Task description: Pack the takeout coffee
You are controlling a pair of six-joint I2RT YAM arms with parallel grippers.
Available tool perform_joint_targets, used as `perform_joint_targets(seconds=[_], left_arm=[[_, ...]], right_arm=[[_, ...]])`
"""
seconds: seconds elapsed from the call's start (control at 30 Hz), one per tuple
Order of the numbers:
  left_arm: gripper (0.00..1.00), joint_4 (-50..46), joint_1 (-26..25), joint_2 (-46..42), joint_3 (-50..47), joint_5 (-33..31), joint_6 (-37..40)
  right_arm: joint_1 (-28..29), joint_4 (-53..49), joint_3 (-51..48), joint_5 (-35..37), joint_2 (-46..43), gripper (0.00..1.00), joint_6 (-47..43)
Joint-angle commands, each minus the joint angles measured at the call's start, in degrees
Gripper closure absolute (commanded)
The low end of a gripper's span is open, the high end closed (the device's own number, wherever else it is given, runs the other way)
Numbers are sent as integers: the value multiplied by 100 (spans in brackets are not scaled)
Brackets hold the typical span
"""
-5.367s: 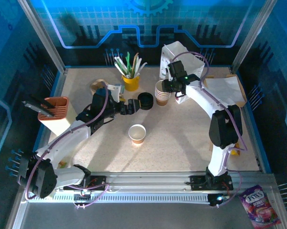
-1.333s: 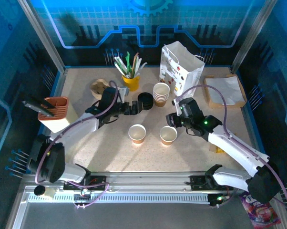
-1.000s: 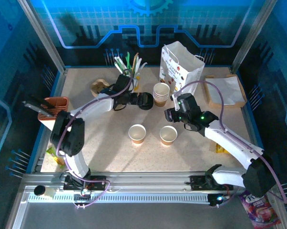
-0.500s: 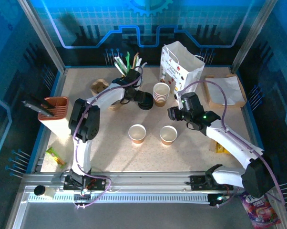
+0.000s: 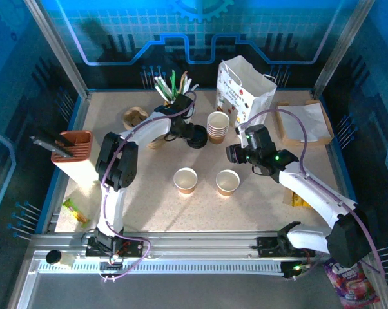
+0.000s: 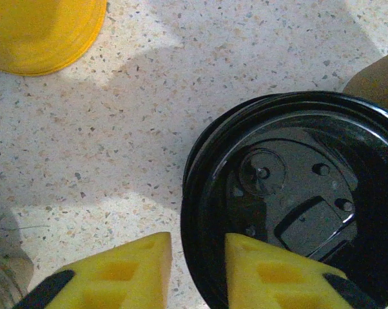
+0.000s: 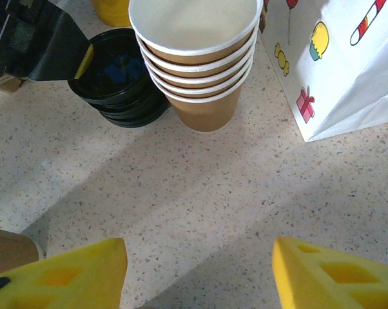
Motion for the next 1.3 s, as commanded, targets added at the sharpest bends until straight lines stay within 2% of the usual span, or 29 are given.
perform_joint_targets(seconds=[0.0,0.4,0.73,0.87,1.1,1.27], left_arm=[[73,-179,-46,82,188,-50,61],[84,-179,-63,69,175,-65,53],[87,-143,-69,-13,145,-116,26],[85,-37,-67,-142,24,-158,1],[72,-20,-69,-46,-17,-149,-36],[72,-12,-74,70,-14,-138,-44]], right_arm=[[-61,39,-60,-71,-39,38,73],[-67,50,-76,-102,4,38,83],[-64,35,-74,-99,-4,38,71],[-62,36,-73,-97,5,38,76],[-67,50,-48,-117,45,38,81],[-66,36,-42,-118,76,38,75]])
